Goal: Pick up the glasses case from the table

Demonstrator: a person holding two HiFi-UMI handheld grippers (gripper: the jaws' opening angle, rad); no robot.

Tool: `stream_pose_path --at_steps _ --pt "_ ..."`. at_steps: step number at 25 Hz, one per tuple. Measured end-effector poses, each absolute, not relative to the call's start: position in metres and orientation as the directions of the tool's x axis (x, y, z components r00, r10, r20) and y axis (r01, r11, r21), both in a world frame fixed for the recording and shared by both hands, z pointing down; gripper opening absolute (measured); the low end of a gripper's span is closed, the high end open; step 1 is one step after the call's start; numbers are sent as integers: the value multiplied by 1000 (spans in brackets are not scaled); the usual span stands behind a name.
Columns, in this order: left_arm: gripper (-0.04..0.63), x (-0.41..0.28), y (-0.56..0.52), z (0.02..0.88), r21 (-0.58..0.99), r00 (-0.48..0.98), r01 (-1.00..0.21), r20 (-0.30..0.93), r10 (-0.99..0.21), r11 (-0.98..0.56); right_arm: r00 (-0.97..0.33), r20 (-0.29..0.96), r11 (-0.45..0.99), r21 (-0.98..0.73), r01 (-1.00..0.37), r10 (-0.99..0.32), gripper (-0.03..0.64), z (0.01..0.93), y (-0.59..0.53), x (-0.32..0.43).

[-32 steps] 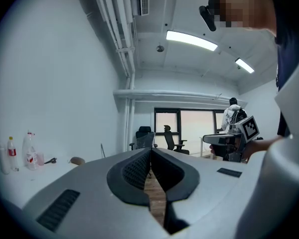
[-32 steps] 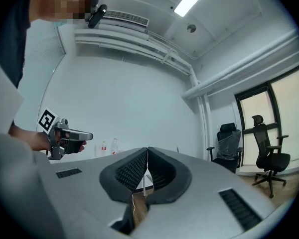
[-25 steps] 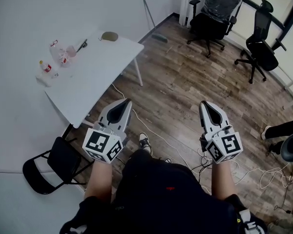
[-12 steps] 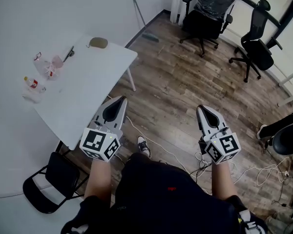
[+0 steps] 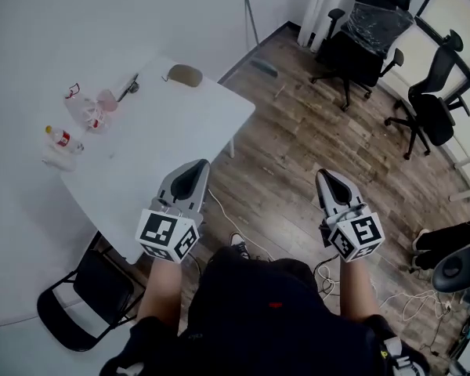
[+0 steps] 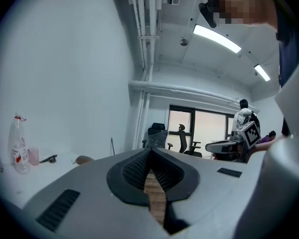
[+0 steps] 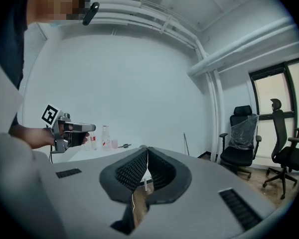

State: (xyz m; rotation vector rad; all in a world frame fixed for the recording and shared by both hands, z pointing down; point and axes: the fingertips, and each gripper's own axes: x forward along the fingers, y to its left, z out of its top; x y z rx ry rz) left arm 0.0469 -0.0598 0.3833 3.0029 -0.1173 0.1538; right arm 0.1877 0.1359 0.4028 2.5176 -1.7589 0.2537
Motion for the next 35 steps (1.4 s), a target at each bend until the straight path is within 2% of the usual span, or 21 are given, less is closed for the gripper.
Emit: stream_pose_path --at_steps 14,29,35 --pt "23 57 -160 384 133 970 -233 109 -219 -963 163 193 -175 -46 -984 -968 23 411 1 231" --pt "23 141 -268 388 136 851 -522 155 -502 -842 -183 166 176 -56 -983 -969 23 414 -191 344" --pt "23 138 -283 398 129 779 -623 184 -599 -771 -286 213 274 -86 -958 -934 23 436 -260 358"
